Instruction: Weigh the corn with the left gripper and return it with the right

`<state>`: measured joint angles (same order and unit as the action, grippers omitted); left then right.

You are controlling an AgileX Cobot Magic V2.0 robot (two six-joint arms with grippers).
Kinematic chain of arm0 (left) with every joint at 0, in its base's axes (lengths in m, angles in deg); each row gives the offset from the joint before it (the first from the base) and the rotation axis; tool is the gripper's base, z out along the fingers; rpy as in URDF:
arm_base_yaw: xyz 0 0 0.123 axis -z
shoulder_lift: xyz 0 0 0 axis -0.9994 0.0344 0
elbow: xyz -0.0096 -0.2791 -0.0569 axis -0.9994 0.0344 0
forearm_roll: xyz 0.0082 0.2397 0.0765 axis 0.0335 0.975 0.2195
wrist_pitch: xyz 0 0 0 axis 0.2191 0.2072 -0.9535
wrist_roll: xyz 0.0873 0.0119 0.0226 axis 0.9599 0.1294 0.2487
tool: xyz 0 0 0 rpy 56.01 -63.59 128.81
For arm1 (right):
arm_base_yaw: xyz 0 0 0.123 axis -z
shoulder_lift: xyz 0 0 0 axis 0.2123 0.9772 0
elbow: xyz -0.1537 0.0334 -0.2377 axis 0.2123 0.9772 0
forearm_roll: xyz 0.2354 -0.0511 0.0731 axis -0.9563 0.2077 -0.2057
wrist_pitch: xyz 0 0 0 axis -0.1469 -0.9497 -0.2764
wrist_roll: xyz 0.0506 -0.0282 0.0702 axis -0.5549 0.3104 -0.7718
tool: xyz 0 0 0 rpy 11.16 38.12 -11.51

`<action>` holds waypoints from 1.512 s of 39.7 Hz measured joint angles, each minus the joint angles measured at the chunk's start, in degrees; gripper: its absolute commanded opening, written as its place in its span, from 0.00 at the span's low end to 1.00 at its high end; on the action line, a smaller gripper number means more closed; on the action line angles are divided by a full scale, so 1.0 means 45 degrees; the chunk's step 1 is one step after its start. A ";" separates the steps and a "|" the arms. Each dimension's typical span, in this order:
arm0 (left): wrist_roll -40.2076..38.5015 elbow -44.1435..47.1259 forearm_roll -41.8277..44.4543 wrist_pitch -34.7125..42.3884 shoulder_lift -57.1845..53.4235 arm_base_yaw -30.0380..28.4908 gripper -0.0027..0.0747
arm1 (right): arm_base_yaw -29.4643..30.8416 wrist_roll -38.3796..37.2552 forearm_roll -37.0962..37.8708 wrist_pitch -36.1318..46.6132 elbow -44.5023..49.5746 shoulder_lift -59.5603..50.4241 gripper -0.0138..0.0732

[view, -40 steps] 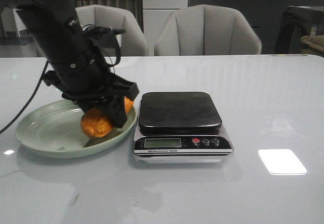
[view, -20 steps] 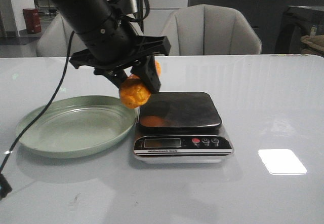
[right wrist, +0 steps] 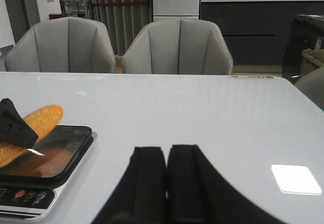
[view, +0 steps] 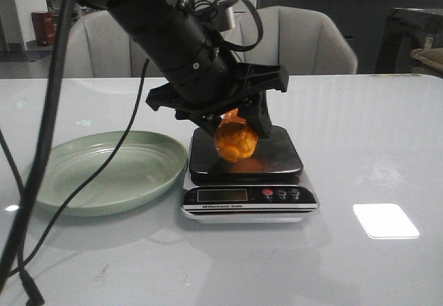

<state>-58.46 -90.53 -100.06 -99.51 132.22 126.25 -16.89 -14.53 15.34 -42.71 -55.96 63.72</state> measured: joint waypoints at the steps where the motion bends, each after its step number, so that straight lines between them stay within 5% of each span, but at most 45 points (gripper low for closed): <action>1: 0.0000 0.0000 -0.0030 0.0000 0.0039 0.0000 0.69 | 0.0000 0.0000 0.0000 0.0000 0.0000 0.0000 0.32; 17: 0.0000 -0.0135 -0.0301 -0.0082 0.0216 -0.0086 0.69 | 0.0000 0.0000 0.0000 0.0000 0.0000 0.0000 0.32; 28: 0.0000 0.0607 0.0218 -0.0134 -0.1795 -0.0700 0.69 | 0.0000 0.0000 0.0000 0.0000 0.0000 0.0000 0.32; 60: 0.0000 0.9693 0.2845 -0.0266 -1.5538 -0.1423 0.68 | 0.0000 0.0000 0.0000 0.0000 0.0000 0.0000 0.32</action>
<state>-58.46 -46.91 -87.26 -100.70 62.30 119.85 -16.89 -14.53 15.34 -42.71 -55.96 63.72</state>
